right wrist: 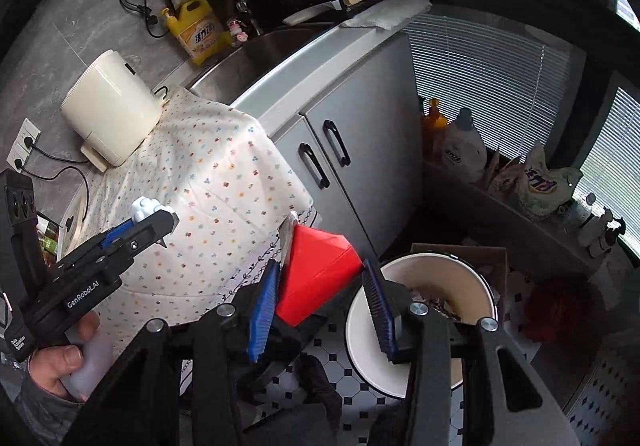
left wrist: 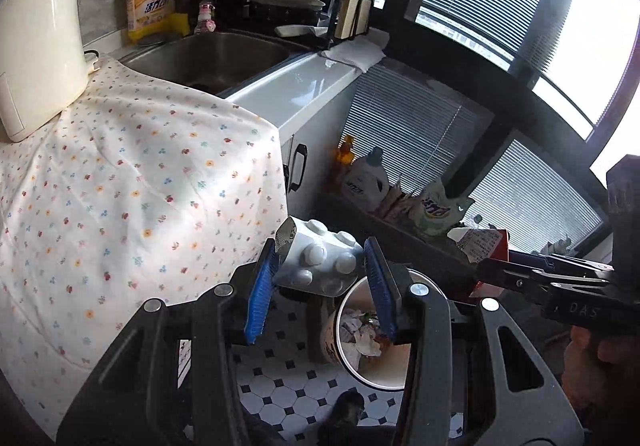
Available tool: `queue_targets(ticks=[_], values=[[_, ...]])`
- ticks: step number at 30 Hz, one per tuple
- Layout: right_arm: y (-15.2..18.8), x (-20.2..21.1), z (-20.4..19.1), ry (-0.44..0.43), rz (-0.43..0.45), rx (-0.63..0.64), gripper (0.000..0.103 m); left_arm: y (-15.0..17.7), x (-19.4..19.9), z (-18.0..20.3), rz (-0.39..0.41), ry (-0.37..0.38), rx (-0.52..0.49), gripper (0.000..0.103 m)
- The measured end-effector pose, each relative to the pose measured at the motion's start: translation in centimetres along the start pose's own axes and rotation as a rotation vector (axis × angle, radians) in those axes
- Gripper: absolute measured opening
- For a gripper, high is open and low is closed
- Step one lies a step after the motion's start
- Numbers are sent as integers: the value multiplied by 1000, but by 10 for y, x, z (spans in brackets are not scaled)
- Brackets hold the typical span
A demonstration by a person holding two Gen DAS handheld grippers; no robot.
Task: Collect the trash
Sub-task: 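Carry both items over the bin and open the right tool to drop the red box, then open the left tool over the bin to drop the blister pack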
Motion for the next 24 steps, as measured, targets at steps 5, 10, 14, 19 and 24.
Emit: queue_targets(ticks=[5,10,14,19,24], values=[[25,-24,51,68,-79,-27,70,23,-33,28,-59,27,4,44],[45,-33,93,106,-117,-64,79,46,-68,48,-126,49,3,44],[56,-34,121,131,-135,-86,82,63,-99,62,-179,76,6,44],[68,-33,147,156,-154,-106,82,84,-138,76,-249,107,3,44],[74,-29,166,177,-161,-125,82,99,-166,90,-296,136,-7,44]])
Point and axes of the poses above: each gripper's, at about its wrist camera, not at the fingertips, and x roughly against the way its jaws point, z to its right, y to its underside, the point moved 10 cm from there along -x, roughly the way its jaws point, and after that the axes turned 13 degrees about y, right-handed, at the moved point
